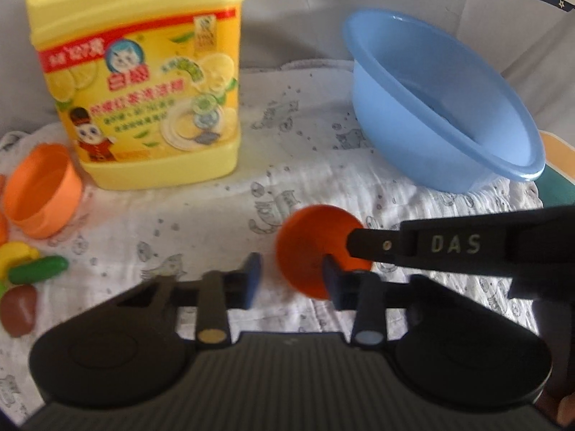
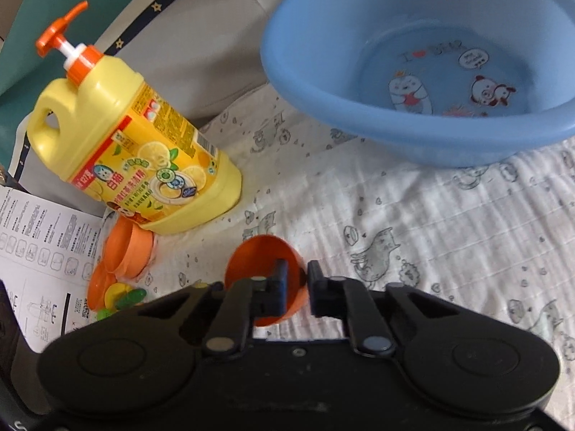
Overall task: Organize plates and bowls
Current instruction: 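Close the right gripper on the orange bowl's rim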
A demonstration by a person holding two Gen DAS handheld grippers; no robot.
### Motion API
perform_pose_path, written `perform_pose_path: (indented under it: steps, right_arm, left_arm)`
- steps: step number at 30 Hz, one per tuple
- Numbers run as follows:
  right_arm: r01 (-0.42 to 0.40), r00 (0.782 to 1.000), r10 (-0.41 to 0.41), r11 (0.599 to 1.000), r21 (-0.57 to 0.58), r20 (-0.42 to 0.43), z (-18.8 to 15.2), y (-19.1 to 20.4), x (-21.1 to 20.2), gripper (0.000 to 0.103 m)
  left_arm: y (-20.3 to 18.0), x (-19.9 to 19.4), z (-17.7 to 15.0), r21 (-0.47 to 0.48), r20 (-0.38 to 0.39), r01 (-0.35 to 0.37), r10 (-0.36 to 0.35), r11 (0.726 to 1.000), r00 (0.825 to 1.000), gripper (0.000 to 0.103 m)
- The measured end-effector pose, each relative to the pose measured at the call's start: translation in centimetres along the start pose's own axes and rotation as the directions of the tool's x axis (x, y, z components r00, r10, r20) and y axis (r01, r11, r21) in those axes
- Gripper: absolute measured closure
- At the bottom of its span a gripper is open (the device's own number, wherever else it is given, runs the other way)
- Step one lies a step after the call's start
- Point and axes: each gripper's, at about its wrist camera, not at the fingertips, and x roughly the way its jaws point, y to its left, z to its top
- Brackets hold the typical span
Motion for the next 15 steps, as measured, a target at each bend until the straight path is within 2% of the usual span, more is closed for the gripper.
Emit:
perform_pose_path:
  steps: [2, 4, 15]
  right_arm:
    - [0.003, 1.000, -0.003, 1.000, 0.005, 0.007, -0.2, 0.0, 0.2, 0.094]
    - [-0.005, 1.000, 0.004, 1.000, 0.017, 0.007, -0.3, -0.1, 0.2, 0.094]
    - [0.005, 1.000, -0.006, 1.000, -0.016, -0.009, -1.9, 1.0, -1.4, 0.094]
  left_arm:
    - [-0.1, 0.2, -0.2, 0.016, 0.002, -0.017, 0.017, 1.000, 1.000, 0.083]
    - [0.0, 0.2, -0.3, 0.026, -0.001, -0.021, 0.021, 0.999, 1.000, 0.085]
    - [0.2, -2.2, -1.1, 0.006, -0.011, -0.014, 0.014, 1.000, 1.000, 0.085]
